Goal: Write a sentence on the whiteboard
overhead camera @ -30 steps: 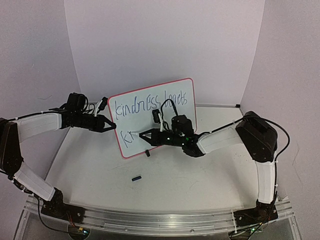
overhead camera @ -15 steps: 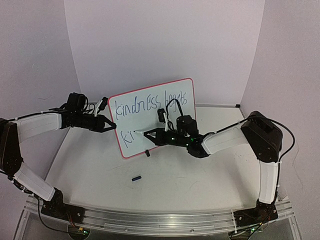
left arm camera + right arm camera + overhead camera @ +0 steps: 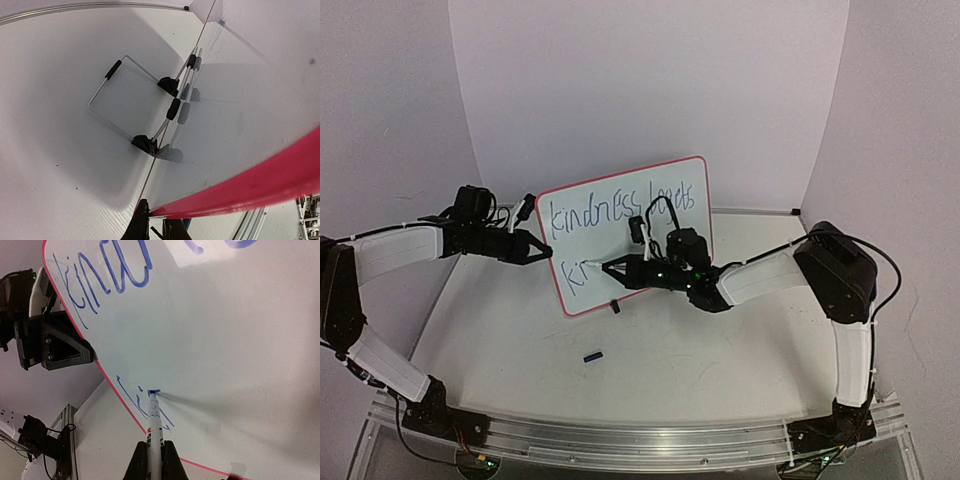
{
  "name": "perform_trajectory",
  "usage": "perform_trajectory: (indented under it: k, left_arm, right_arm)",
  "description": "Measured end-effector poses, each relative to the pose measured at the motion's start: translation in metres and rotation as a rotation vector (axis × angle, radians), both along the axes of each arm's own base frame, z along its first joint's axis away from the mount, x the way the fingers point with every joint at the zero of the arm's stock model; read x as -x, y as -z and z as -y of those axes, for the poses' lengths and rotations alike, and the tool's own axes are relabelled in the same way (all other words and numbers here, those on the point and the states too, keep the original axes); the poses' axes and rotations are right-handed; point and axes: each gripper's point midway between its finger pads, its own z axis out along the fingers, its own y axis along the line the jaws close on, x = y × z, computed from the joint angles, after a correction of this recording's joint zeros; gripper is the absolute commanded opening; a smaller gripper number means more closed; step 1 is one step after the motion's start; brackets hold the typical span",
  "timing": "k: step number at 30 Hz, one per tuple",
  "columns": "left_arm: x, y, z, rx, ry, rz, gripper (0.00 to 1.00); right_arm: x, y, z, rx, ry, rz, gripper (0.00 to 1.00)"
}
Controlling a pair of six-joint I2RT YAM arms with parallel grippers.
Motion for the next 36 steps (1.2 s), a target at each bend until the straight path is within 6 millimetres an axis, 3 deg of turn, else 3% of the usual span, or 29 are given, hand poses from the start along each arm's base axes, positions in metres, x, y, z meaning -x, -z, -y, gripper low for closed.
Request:
perform_trajectory:
  k: [4, 13, 36]
  left_arm:
    - [0.000, 0.000, 0.000, 0.000, 0.000, 0.000, 0.00]
    - [0.000, 0.000, 0.000, 0.000, 0.000, 0.000, 0.00]
    - [0.000, 0.000, 0.000, -0.001, 0.000, 0.001, 0.00]
  right_arm:
    - [0.000, 0.003, 0.001, 0.004, 0.006, -0.003, 0.00]
    - [0.008, 0.031, 0.012, 0.053, 0.017, -0.058, 0.00]
    - [0.003, 0.016, 0.009, -0.005, 0.033, -0.049, 0.00]
